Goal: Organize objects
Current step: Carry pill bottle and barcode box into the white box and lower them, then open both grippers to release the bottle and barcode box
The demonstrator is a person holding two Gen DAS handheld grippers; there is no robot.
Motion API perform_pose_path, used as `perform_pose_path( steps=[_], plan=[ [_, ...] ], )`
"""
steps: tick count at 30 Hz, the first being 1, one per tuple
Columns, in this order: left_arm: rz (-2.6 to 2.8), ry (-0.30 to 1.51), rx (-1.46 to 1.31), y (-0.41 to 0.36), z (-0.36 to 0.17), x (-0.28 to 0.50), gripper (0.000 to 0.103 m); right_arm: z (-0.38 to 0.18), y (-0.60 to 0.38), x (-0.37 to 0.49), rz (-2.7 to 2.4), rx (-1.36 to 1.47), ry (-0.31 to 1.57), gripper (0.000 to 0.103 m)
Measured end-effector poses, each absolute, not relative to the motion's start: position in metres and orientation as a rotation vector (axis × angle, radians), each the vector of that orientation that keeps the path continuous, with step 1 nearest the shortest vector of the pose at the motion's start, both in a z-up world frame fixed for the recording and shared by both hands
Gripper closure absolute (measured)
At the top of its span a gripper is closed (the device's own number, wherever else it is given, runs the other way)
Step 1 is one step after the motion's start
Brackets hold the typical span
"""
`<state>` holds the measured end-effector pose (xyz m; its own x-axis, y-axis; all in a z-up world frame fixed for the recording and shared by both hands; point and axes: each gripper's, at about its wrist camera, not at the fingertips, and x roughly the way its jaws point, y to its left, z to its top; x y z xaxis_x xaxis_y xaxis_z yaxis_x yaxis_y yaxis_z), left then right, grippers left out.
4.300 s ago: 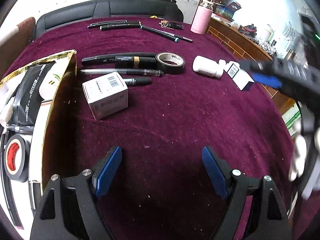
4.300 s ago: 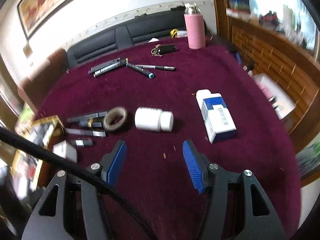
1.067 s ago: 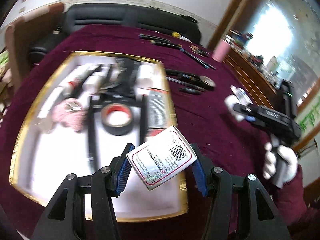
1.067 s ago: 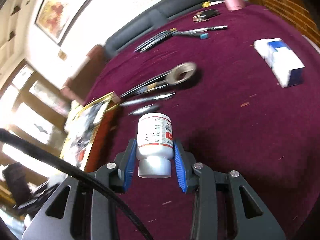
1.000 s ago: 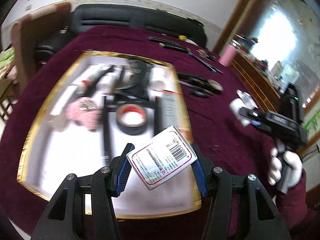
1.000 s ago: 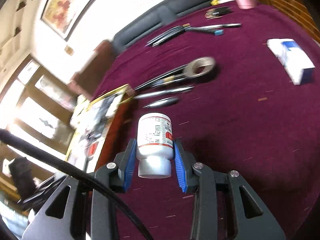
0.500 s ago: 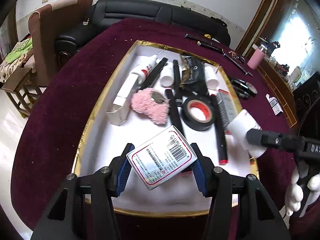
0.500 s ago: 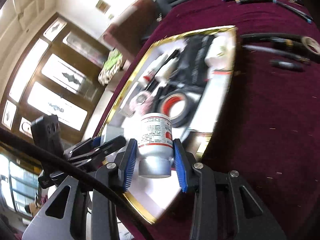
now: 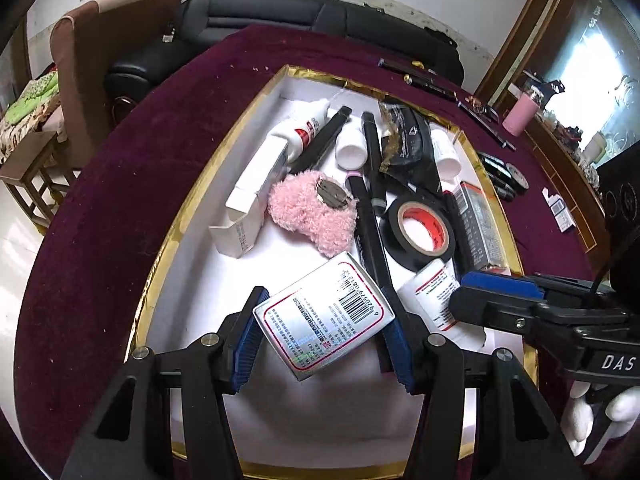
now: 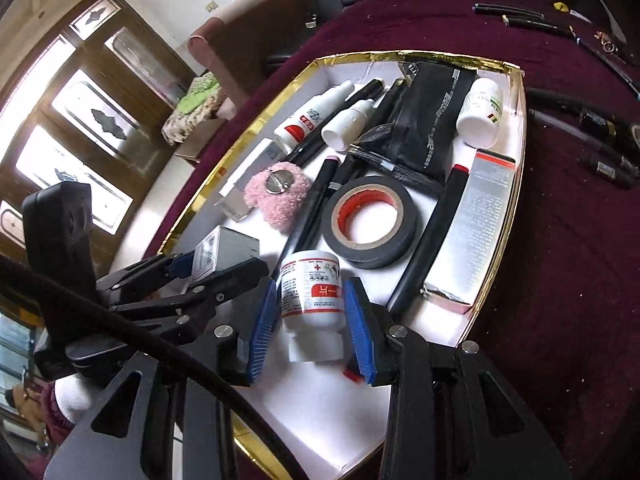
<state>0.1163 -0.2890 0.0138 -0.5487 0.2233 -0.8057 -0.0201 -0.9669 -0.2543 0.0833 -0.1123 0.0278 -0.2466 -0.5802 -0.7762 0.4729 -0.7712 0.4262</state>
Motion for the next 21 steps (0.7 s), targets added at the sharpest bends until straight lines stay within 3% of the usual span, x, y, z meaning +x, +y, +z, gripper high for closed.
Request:
perform_pose_path(
  steps=[11, 14, 21],
  plan=[
    [2.622, -0.404, -1.350, -0.290, 0.020, 0.124, 0.048, 0.045, -0.112, 0.084, -2.092, 1.285, -0.130, 0.068],
    [2.659, -0.426, -1.214, -0.285, 0.040, 0.135, 0.029, 0.053, -0.095, 0.084, -2.126, 1.248, -0.190, 0.067],
    [2.602, -0.438, -1.020, -0.232, 0.062, 0.126, 0.019, 0.057, -0.025, 0.078, -2.243, 1.228, -0.405, 0.068]
  ],
)
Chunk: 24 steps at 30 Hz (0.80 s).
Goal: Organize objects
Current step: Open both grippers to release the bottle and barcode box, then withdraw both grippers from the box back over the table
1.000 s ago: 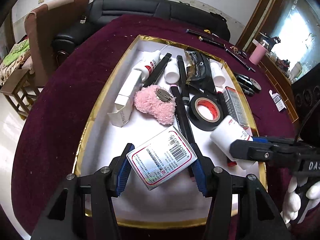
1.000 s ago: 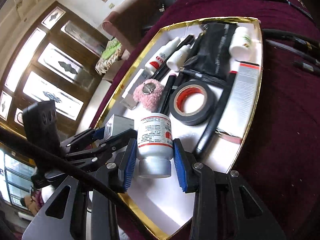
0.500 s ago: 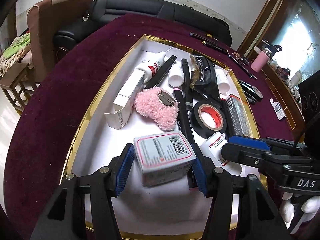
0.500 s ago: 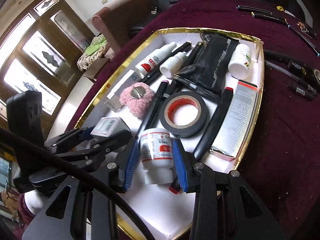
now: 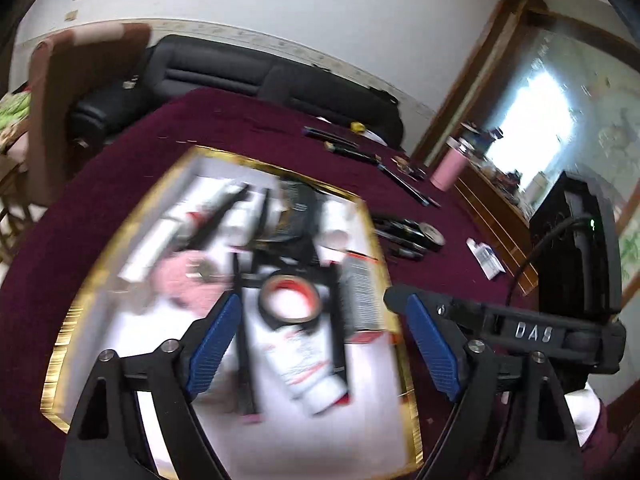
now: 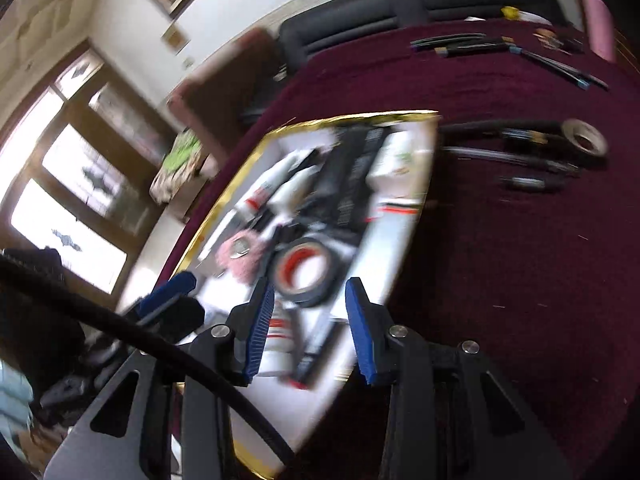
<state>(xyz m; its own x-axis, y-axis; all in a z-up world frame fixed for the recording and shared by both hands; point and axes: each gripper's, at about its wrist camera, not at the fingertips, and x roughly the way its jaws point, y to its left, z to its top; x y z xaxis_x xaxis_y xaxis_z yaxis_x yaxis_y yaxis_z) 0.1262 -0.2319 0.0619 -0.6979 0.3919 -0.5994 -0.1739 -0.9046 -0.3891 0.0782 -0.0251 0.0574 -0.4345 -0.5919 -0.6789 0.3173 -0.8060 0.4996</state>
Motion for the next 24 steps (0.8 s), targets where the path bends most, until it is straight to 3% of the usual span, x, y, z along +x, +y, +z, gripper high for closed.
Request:
perform_pose_path(
  steps=[11, 12, 15, 24],
  plan=[
    [2.432, -0.325, -1.234, -0.127, 0.016, 0.123, 0.017, 0.052, 0.051, 0.085, -2.290, 1.235, -0.585, 0.064],
    [2.425, -0.310, -1.249, -0.119, 0.013, 0.125, 0.011, 0.052, 0.054, 0.086, -2.289, 1.232, -0.593, 0.064],
    [2.456, -0.246, -1.251, -0.097, 0.010, 0.131, 0.008, 0.054, 0.065, 0.089, -2.290, 1.214, -0.614, 0.064],
    [2.475, -0.325, -1.201, -0.100, 0.026, 0.129, 0.008, 0.070, 0.113, 0.100, -2.387, 1.141, -0.609, 0.064]
  ],
)
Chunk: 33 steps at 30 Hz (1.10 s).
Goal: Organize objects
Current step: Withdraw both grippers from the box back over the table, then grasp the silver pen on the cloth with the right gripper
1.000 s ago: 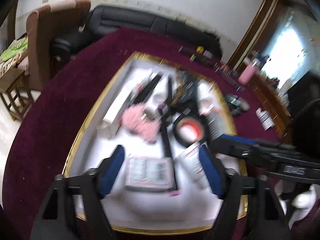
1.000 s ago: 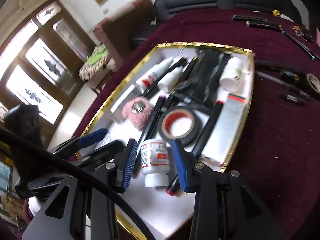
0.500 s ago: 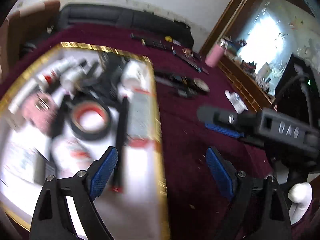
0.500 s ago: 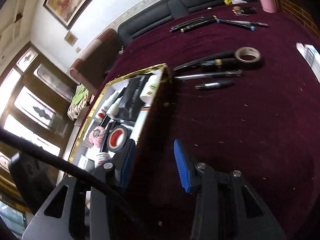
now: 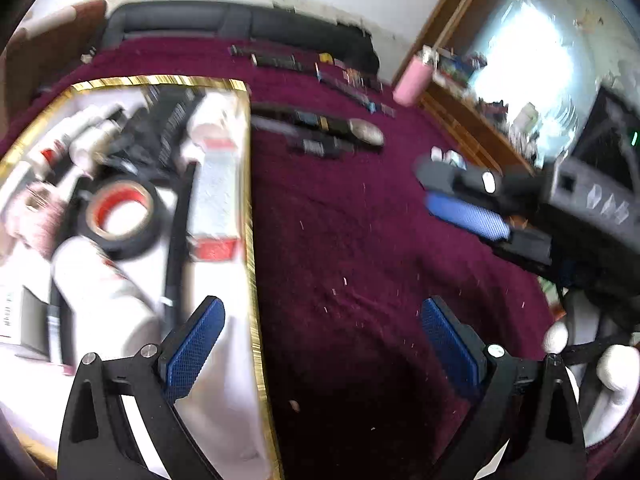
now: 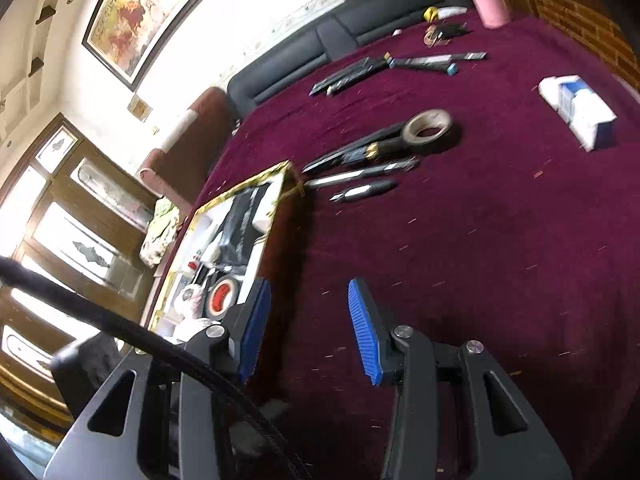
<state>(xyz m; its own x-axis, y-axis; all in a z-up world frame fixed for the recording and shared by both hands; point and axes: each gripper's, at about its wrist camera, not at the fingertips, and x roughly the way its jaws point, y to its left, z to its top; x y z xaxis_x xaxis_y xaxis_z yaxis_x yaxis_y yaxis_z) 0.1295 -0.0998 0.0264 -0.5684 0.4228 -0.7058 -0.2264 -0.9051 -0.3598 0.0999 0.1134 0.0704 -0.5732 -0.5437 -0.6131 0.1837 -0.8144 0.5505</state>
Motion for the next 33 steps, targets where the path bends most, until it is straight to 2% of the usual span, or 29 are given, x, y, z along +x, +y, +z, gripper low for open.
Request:
perform_pose_path(
  steps=[2, 5, 6, 7, 9, 11, 12, 13, 17, 19, 21, 24, 26, 30, 33],
  plan=[
    [2.533, -0.316, -1.125, -0.108, 0.045, 0.137, 0.008, 0.080, 0.124, 0.103, -2.445, 1.102, -0.571, 0.062],
    [2.672, -0.209, -0.896, -0.113, 0.091, 0.159, 0.006, 0.106, 0.131, 0.108, -2.562, 0.991, -0.447, 0.058],
    [2.734, -0.153, -0.774, -0.112, 0.109, 0.170, 0.006, 0.116, 0.132, 0.112, -2.607, 0.933, -0.397, 0.050],
    [2.765, -0.122, -0.691, -0.111, 0.121, 0.178, 0.005, 0.126, 0.132, 0.115, -2.636, 0.861, -0.351, 0.030],
    [2.671, -0.184, -0.667, -0.112, 0.133, 0.178, 0.002, 0.133, 0.133, 0.106, -2.561, 0.799, -0.369, 0.005],
    [2.483, -0.281, -0.808, -0.112, 0.121, 0.161, 0.002, 0.121, 0.132, 0.072, -2.383, 0.972, -0.457, 0.001],
    [2.445, -0.315, -0.864, -0.111, 0.111, 0.155, 0.002, 0.112, 0.130, 0.056, -2.338, 1.079, -0.468, 0.005],
    [2.459, -0.312, -0.875, -0.111, 0.105, 0.155, 0.002, 0.102, 0.125, 0.040, -2.310, 1.156, -0.440, 0.015],
    [2.475, -0.278, -0.920, -0.111, 0.090, 0.157, 0.002, 0.078, 0.101, 0.003, -2.334, 1.278, -0.257, 0.024],
    [2.477, -0.272, -0.928, -0.115, 0.089, 0.156, 0.002, 0.066, 0.090, -0.018, -2.332, 1.341, -0.214, 0.039],
    [2.478, -0.270, -0.947, -0.122, 0.086, 0.155, 0.002, 0.056, 0.079, -0.035, -2.321, 1.383, -0.153, 0.042],
    [2.485, -0.277, -0.962, -0.137, 0.086, 0.167, 0.002, 0.046, 0.055, -0.059, -2.325, 1.422, -0.002, 0.056],
    [2.486, -0.282, -0.968, -0.142, 0.080, 0.169, 0.002, 0.040, 0.038, -0.071, -2.320, 1.443, 0.096, 0.057],
    [2.483, -0.325, -0.998, -0.158, 0.072, 0.164, 0.002, 0.019, 0.008, -0.087, -2.317, 1.513, 0.331, 0.066],
    [2.484, -0.371, -1.017, -0.168, 0.065, 0.159, 0.002, 0.022, 0.001, -0.087, -2.317, 1.502, 0.385, 0.078]
  ],
)
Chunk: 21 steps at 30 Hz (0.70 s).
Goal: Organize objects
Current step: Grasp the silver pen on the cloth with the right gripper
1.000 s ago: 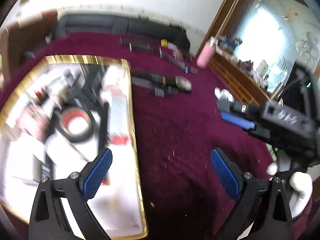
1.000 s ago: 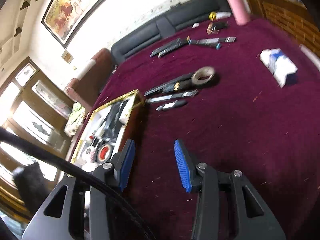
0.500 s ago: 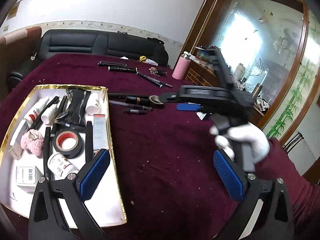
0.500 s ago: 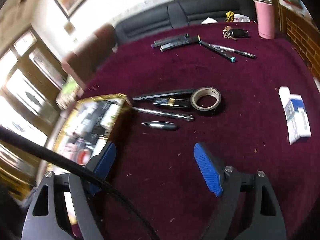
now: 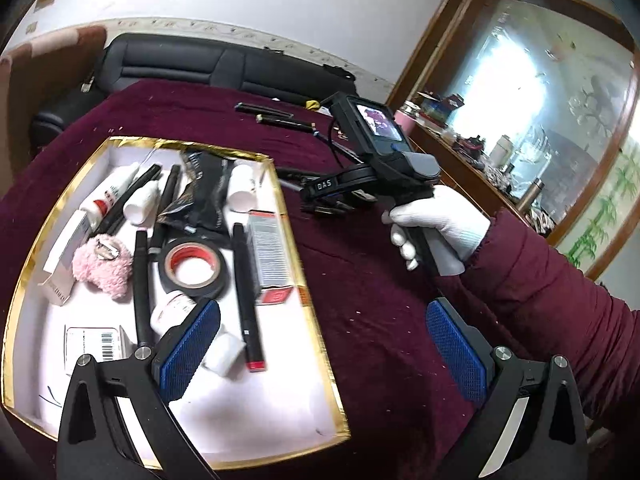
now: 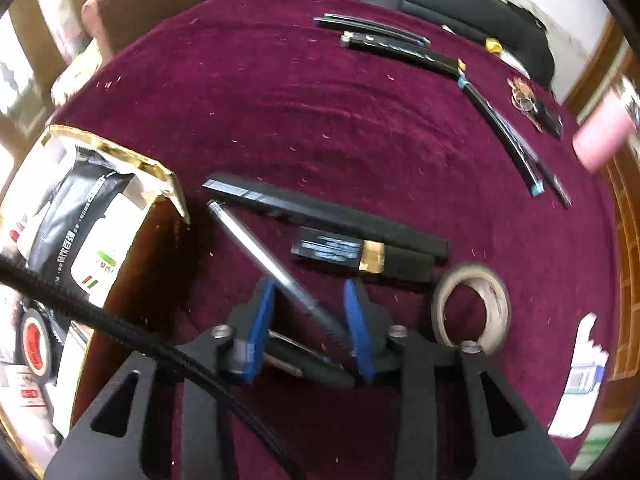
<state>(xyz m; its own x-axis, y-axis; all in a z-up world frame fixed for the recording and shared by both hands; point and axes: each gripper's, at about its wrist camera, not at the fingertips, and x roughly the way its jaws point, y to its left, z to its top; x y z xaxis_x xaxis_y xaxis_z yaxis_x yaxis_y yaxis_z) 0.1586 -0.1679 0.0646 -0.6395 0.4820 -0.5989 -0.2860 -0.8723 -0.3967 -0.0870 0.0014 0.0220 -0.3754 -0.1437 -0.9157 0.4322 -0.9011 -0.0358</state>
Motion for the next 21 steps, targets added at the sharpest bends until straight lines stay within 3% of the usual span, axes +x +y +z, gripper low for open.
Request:
perform_pose_path(
  steps=[4, 15, 21],
  plan=[
    [2.476, -0.400, -1.026, -0.172, 0.061, 0.156, 0.002, 0.025, 0.007, -0.080, -2.306, 1.557, 0.411, 0.084],
    [2.424, -0.234, -0.997, -0.133, 0.081, 0.147, 0.002, 0.029, 0.115, -0.005, -2.339, 1.647, 0.128, 0.090],
    [2.438, -0.228, -1.109, -0.085, 0.091, 0.090, 0.002, 0.029, 0.180, 0.048, -2.333, 1.578, -0.140, 0.090]
  ],
)
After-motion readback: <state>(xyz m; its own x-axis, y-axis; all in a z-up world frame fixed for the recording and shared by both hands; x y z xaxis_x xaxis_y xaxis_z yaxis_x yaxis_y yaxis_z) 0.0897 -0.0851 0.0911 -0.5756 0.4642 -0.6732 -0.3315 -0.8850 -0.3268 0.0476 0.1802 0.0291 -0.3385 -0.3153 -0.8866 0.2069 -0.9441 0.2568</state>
